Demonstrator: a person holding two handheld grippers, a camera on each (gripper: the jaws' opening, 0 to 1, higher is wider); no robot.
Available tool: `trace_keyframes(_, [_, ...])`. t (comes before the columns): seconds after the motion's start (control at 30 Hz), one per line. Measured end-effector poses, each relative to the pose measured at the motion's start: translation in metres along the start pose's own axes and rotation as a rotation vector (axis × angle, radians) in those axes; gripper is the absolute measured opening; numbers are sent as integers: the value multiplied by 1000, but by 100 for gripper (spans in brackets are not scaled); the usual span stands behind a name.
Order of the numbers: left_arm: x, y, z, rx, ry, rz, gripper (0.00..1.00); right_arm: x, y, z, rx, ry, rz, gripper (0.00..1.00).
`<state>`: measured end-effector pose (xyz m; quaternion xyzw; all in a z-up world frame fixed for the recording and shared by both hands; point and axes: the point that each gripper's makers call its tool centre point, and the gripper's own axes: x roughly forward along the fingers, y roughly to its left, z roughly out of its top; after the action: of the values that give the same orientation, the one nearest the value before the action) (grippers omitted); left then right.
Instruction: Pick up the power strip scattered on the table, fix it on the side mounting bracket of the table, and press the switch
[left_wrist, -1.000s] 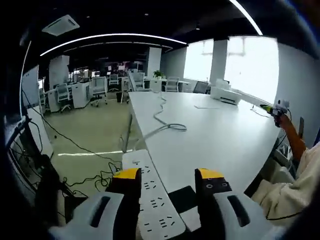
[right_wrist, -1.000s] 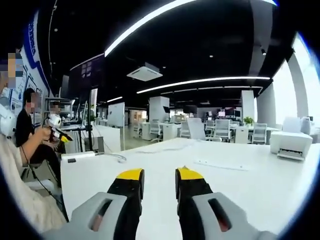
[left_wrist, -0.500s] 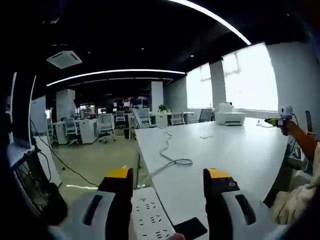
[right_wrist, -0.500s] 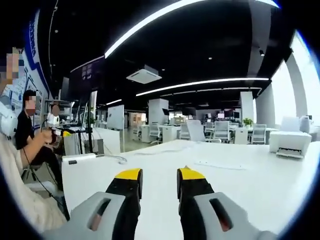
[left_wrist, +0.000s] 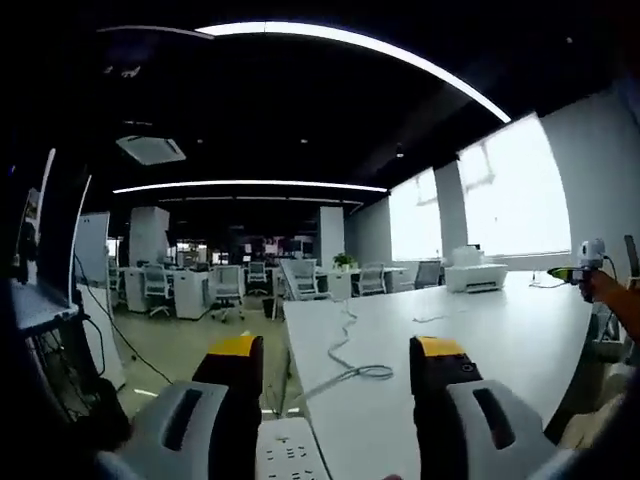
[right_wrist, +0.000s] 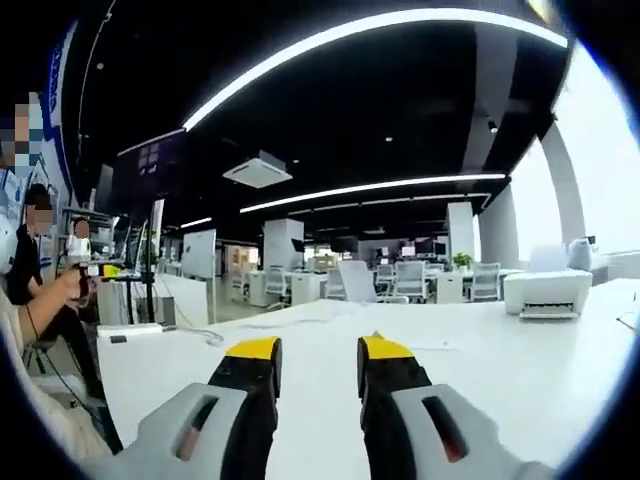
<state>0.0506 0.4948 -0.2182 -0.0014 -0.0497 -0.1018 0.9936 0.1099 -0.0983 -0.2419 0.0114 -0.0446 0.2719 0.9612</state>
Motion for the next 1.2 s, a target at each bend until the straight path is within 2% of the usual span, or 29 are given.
trace_keyframes(0.4, [4,-11,-10,9,-2,59,68,-20,-20,-10,-5,5,-95,36])
trace_keyframes(0.53, [9,-21,-22,-8,23,49,70,-28,-30,-16,0,-5,-124,41])
trace_keyframes(0.77, [19,-39,-36,-17,18,42,77,-44,-42,-28,9,2,-158,47])
trace_keyframes(0.9, [23,-48,-44,-25,19,25,79,-51,-43,-34,14,2,-164,52])
trace_keyframes(1.2, [27,-65,-66,-22,27,7,79,-57,-42,-41,-7,22,-174,54])
